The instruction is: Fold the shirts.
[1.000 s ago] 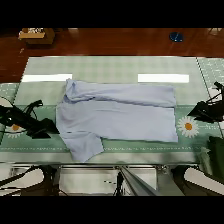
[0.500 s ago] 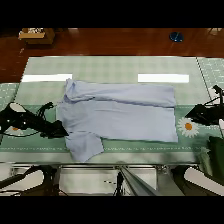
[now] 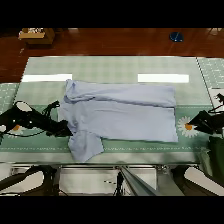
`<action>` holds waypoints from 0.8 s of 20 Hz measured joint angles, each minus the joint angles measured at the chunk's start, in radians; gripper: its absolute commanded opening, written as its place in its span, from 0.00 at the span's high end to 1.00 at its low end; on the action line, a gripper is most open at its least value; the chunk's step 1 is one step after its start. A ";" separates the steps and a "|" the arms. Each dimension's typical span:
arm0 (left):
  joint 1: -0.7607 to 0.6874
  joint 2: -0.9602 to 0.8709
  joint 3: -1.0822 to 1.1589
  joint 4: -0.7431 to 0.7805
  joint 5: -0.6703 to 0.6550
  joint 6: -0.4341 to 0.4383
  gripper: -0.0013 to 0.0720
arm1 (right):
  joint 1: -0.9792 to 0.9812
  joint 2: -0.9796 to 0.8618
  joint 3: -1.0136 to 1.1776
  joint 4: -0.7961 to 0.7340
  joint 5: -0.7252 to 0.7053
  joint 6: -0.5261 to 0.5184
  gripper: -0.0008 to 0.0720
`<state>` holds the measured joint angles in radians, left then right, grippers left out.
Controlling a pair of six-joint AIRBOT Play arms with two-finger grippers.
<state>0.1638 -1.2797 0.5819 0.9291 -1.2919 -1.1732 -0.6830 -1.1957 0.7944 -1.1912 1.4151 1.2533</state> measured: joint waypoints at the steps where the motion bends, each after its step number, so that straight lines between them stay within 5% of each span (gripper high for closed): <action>1: 0.012 0.005 0.000 -0.002 -0.010 0.004 0.95 | -0.012 0.001 -0.032 0.016 0.006 -0.005 0.32; 11: 0.068 0.031 0.000 -0.034 -0.041 0.055 0.95 | -0.019 0.003 -0.253 0.098 -0.076 -0.052 0.39; 13: 0.069 0.032 0.000 -0.038 -0.042 0.057 0.95 | 0.029 0.004 -0.288 0.116 -0.100 -0.042 0.59; 14: 0.070 0.032 0.000 -0.039 -0.042 0.060 0.95 | 0.062 0.005 -0.301 0.117 -0.121 -0.032 0.83; 15: 0.070 0.032 0.001 -0.039 -0.043 0.064 0.95 | 0.093 0.004 -0.309 0.118 -0.146 -0.029 0.95; 16: 0.071 0.032 0.005 -0.040 -0.043 0.068 0.95 | 0.124 0.005 -0.309 0.123 -0.154 -0.023 0.95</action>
<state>0.2348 -1.2476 0.5865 0.8894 -1.3354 -1.1049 -0.5591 -1.1908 0.4850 -1.0679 1.2613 1.2304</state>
